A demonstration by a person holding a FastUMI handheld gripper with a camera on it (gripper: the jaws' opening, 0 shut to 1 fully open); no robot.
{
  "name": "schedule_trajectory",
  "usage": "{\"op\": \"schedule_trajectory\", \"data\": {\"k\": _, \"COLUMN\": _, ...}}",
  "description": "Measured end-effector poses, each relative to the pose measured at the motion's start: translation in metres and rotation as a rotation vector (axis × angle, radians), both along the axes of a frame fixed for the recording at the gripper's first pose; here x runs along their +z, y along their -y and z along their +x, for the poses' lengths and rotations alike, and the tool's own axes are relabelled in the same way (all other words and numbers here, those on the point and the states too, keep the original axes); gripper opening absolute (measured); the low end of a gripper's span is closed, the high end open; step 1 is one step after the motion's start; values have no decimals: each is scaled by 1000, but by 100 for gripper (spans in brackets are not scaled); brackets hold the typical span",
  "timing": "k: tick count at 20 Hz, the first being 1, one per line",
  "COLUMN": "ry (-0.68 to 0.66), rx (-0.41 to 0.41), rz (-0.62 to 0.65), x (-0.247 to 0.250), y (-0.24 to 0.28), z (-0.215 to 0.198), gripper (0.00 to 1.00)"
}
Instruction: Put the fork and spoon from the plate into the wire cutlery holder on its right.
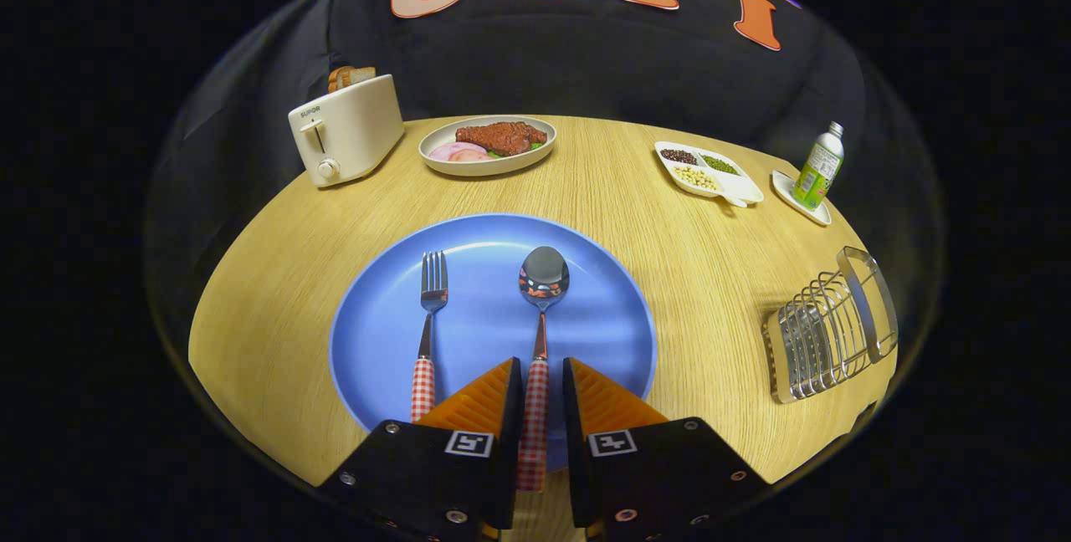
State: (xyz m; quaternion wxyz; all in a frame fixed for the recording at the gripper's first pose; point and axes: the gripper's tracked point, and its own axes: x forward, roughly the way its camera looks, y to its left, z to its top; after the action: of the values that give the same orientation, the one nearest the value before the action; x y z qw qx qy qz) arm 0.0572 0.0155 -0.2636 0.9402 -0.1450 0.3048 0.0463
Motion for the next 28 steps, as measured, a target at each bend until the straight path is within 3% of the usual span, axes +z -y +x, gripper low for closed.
{"op": "schedule_trajectory", "data": {"k": 3, "ry": 2, "rx": -7, "rz": 3, "x": 0, "y": 1, "z": 2, "gripper": 14}}
{"op": "schedule_trajectory", "data": {"k": 8, "ry": 25, "rx": -12, "rz": 16, "x": 27, "y": 7, "z": 0, "gripper": 6}}
{"op": "schedule_trajectory", "data": {"k": 17, "ry": -47, "rx": 59, "rz": -34, "x": 128, "y": 63, "z": -38, "gripper": 6}}
{"op": "schedule_trajectory", "data": {"k": 24, "ry": -151, "rx": 30, "rz": -147, "x": 175, "y": 139, "z": -65, "gripper": 6}}
{"op": "schedule_trajectory", "data": {"k": 28, "ry": -260, "rx": -25, "rz": -119, "x": 176, "y": 165, "z": -74, "gripper": 6}}
